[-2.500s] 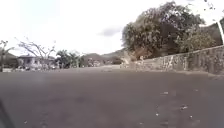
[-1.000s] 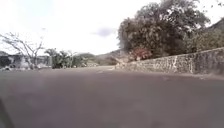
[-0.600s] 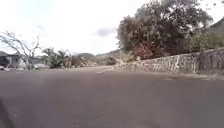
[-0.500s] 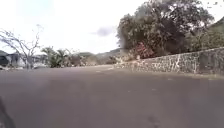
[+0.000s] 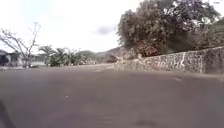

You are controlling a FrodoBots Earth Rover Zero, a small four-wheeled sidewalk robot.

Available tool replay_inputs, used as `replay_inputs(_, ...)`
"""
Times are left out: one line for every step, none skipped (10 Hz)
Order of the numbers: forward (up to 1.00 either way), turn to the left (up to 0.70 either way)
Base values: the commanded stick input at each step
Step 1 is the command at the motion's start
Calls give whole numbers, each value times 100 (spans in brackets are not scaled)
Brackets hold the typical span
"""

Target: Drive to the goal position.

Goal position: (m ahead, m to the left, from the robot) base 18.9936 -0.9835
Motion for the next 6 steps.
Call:
replay_inputs(100,0)
replay_inputs(100,0)
replay_inputs(100,0)
replay_inputs(100,12)
replay_inputs(100,22)
replay_inputs(100,40)
